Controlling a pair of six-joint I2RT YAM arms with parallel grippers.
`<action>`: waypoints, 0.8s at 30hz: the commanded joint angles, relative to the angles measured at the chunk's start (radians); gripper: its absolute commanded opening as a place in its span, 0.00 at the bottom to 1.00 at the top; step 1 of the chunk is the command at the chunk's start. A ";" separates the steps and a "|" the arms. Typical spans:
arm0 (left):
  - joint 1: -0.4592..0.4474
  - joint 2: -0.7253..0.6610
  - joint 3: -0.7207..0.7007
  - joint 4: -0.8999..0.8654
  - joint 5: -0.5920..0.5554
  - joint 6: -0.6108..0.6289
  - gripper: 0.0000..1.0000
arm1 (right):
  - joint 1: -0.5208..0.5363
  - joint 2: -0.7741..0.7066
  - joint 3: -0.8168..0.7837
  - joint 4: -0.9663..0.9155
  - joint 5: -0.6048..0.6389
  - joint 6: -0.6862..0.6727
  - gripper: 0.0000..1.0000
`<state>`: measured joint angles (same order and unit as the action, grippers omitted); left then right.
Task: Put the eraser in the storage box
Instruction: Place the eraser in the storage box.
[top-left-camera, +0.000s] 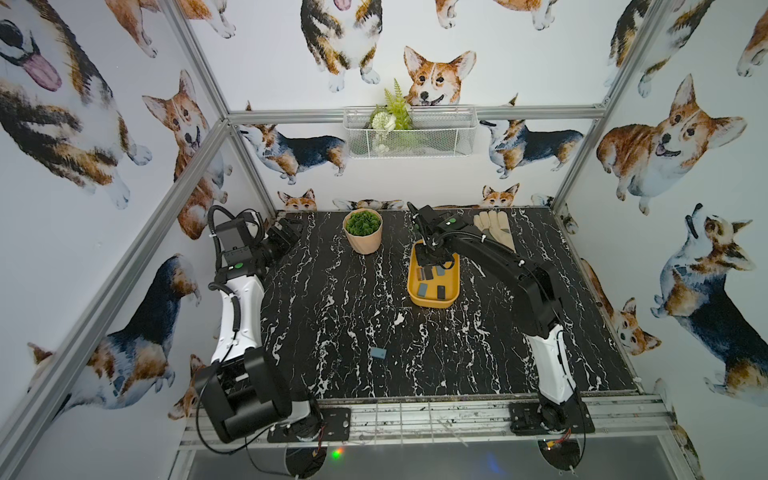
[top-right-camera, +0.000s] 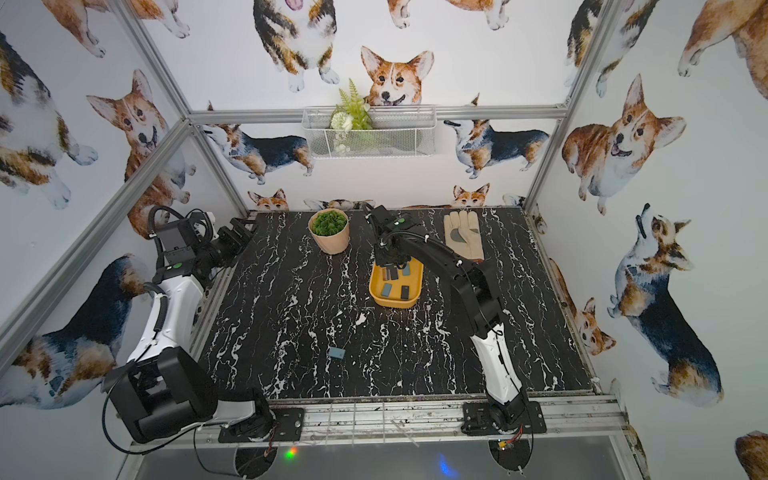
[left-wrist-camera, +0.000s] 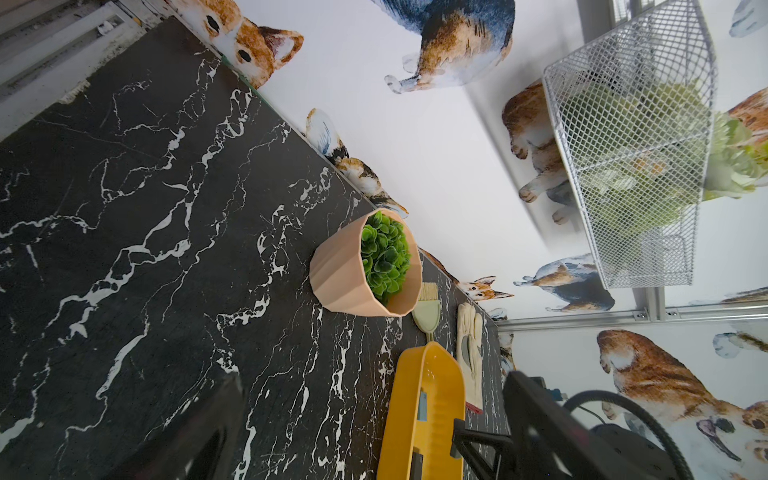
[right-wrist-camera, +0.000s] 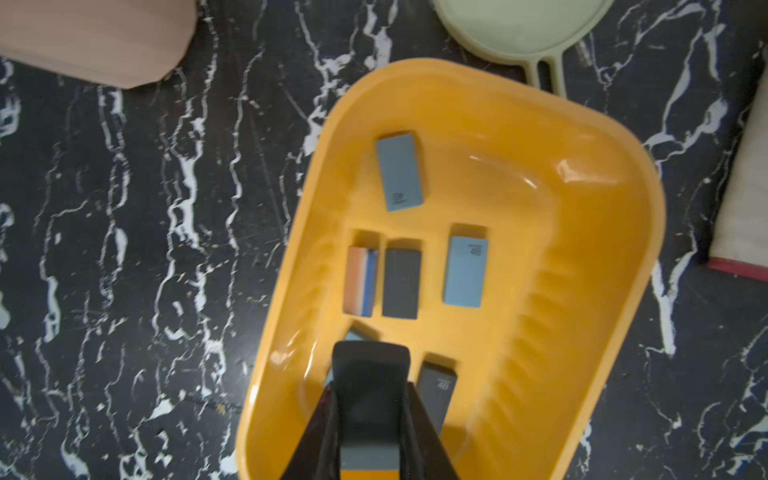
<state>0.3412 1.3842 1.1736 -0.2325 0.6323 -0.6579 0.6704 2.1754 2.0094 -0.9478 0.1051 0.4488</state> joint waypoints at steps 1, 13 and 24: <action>-0.026 0.025 0.043 0.003 -0.021 0.022 1.00 | -0.040 0.033 0.018 0.027 -0.033 -0.022 0.23; -0.106 0.174 0.175 -0.016 -0.054 0.069 1.00 | -0.114 0.205 0.192 -0.013 -0.057 -0.050 0.23; -0.130 0.268 0.250 -0.014 -0.056 0.071 1.00 | -0.138 0.304 0.299 -0.048 -0.059 -0.051 0.23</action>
<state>0.2134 1.6474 1.4063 -0.2611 0.5739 -0.5987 0.5335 2.4634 2.2887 -0.9581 0.0509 0.4145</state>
